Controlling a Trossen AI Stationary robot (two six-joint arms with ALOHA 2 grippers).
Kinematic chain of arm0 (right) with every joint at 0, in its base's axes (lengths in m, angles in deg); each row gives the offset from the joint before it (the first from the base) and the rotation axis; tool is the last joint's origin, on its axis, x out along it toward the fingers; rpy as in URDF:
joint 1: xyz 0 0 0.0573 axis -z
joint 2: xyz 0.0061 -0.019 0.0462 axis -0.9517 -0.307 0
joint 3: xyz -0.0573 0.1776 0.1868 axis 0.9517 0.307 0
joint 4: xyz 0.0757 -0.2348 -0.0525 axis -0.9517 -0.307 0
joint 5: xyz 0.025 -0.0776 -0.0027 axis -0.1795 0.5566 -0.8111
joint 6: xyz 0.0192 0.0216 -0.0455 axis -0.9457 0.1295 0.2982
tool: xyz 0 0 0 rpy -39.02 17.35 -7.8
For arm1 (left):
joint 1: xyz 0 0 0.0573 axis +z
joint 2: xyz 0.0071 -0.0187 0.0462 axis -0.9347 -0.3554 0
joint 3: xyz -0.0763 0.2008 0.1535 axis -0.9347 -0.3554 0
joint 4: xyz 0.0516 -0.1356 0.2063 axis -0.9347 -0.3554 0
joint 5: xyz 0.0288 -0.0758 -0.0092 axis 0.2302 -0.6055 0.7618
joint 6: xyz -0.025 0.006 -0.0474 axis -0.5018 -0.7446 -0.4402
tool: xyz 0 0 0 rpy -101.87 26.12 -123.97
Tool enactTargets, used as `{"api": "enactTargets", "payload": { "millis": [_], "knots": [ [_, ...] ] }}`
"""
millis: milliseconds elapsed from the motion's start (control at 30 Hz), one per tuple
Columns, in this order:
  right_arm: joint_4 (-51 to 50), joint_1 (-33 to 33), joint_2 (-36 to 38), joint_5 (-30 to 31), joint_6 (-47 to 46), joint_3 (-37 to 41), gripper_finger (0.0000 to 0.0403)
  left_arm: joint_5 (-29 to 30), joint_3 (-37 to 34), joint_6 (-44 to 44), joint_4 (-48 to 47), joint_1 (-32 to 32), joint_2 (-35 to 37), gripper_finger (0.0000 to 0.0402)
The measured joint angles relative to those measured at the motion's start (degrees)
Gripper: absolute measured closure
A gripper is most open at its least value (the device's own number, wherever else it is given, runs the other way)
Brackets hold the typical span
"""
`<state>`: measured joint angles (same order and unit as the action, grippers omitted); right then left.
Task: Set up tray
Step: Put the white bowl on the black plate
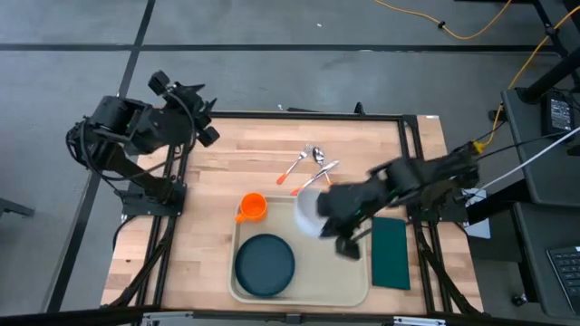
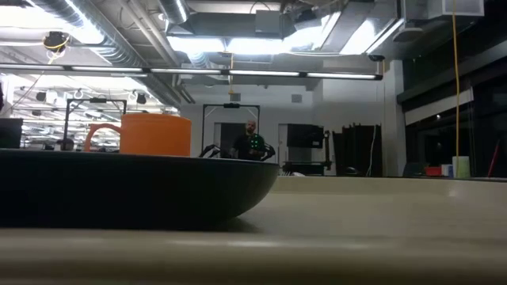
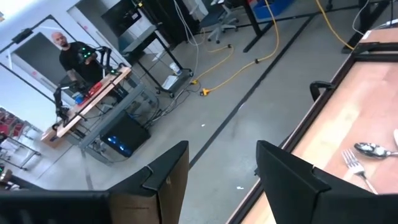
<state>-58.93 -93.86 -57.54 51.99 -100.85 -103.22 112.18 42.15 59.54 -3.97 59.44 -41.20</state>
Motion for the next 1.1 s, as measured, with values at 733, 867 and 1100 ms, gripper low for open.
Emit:
{"api": "enactTargets", "payload": {
  "millis": [733, 867, 1100],
  "knots": [
    [9.8, 0.9, -21.9, -6.6, 2.8, -11.0, 0.0391, -3.8, 0.0, 3.0, 0.0, 1.2, 2.8, 0.0219],
    [9.6, 0.9, -24.5, -4.0, 4.8, -10.9, 0.0391, -4.9, 0.0, 1.7, 0.0, 1.2, 2.8, 0.0219],
    [8.6, -0.2, -29.1, -1.1, 5.8, -10.9, 0.0391, -5.1, 0.0, 2.0, 0.0, 1.2, 2.7, 0.0219]
  ]
}}
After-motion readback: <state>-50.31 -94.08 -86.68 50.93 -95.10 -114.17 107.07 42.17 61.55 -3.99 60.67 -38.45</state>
